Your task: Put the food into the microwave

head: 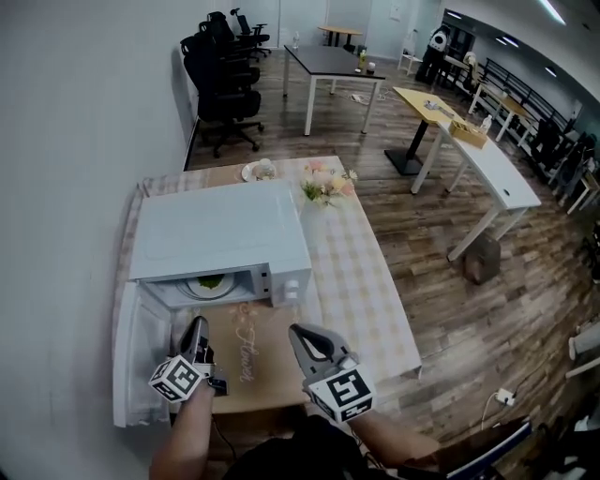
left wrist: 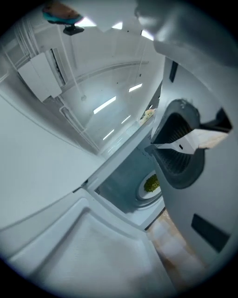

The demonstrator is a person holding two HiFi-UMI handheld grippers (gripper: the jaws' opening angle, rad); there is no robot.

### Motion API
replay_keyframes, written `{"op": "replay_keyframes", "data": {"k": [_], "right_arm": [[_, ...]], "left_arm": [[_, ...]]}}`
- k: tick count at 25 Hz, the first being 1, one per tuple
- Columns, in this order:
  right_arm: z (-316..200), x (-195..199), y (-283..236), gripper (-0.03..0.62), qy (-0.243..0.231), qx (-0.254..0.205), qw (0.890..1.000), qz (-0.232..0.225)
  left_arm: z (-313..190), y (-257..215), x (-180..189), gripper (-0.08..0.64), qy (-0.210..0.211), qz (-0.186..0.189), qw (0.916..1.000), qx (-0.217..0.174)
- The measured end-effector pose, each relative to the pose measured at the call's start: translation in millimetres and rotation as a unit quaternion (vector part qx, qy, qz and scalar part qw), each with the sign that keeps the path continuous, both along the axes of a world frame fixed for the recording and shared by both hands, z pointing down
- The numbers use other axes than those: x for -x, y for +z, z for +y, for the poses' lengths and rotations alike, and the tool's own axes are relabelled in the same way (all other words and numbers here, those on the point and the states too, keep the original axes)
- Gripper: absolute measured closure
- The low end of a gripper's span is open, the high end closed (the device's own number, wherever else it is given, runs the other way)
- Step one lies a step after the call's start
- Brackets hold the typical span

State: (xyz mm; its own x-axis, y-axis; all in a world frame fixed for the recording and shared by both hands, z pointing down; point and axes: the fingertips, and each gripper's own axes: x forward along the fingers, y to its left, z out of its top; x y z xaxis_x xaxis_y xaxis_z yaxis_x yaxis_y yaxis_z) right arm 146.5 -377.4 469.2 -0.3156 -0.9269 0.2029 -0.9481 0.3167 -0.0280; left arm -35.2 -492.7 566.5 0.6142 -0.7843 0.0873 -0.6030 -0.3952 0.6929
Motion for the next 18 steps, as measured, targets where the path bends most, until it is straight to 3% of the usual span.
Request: {"op": "replay_keyframes", "data": {"k": [6, 9, 12, 18], "right_arm": [[26.1, 19.5, 0.6, 0.584, 0.014, -0.003, 1.0, -0.019], [41.0, 30.9, -3.9, 0.583, 0.012, -0.006, 1.0, -0.027], [55.7, 43.3, -5.5, 0.584, 0.01, -0.007, 0.999, -0.034], [80.4, 63.2, -9.5, 0.584, 0.005, -0.011, 0.999, -0.042]], "left_arm": [[60.5, -36.2, 7.1, 0.539, 0.04, 0.015, 0.9979, -0.048], [92.4, -55.5, 3.6, 0.551, 0.07, -0.005, 0.9939, -0.085], [119.3, -68.0, 12.5, 0.551, 0.082, -0.019, 0.9925, -0.089], [159.8, -93.7, 33.5, 0.551, 0.083, -0.094, 0.9816, -0.144]]}}
